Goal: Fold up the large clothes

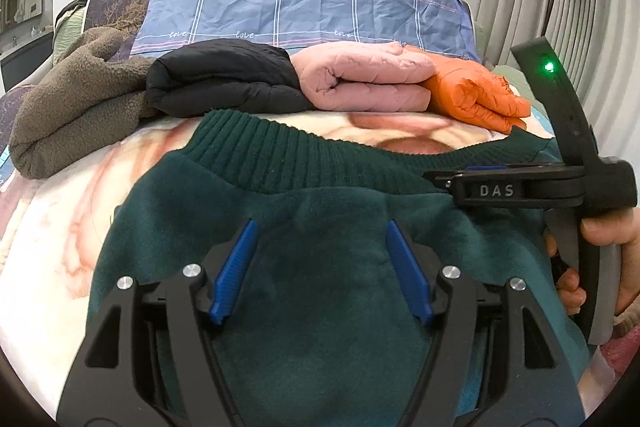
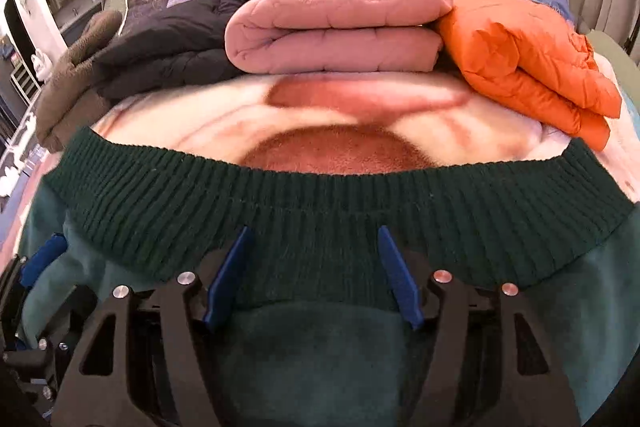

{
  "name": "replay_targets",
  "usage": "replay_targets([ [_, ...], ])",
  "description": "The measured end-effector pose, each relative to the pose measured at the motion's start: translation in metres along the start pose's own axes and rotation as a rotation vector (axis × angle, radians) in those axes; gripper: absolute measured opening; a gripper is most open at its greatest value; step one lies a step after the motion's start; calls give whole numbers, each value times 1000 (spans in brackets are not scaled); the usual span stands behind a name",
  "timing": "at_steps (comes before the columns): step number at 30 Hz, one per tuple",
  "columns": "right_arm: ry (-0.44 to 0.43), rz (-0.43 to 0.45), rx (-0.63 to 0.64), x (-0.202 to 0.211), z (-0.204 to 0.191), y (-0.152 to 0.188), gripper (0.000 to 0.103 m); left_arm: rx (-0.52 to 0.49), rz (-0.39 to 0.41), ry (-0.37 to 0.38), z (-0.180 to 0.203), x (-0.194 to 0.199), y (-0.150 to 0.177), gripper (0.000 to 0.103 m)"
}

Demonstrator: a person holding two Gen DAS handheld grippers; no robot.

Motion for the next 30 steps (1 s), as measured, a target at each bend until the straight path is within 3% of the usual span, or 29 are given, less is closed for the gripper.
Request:
replay_targets([
  [4,-8,15,-8,11,3,0,65,2,6,7,-1,2,1,69],
  [8,26,124,-103,82,2,12,66,8,10,12,-2,3,1,69],
  [10,-63,190,-36,127,-20,32,68,5,10,8,-2,3,1,69],
  [12,-39,203,44,144,-35,60,69,3,11,6,-1,3,1,69],
  [14,-14,142,92,135,-43,89,72,2,11,5,-1,3,1,70],
  [15,-25,39,106,111,-43,117,75,0,12,4,-1,3,1,70],
  [17,-2,120,157,102,-44,132,76,-16,15,-7,1,4,2,70],
  [23,-16,69,133,108,-48,125,79,-20,18,-18,1,5,2,71],
  [26,15,85,119,135,-49,135,79,-17,19,-16,0,5,1,71],
  [30,-1,65,152,127,-43,152,84,-20,20,-17,0,4,1,71],
])
Point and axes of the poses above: each gripper's, at about its wrist camera, not at the fingertips, and x roughly against the way its jaws point, z to its right, y to its underside, the point moved 6 cm from there along -x, roughly the way its jaws point, and after that the axes turned 2 degrees about z, right-handed, at the moved point
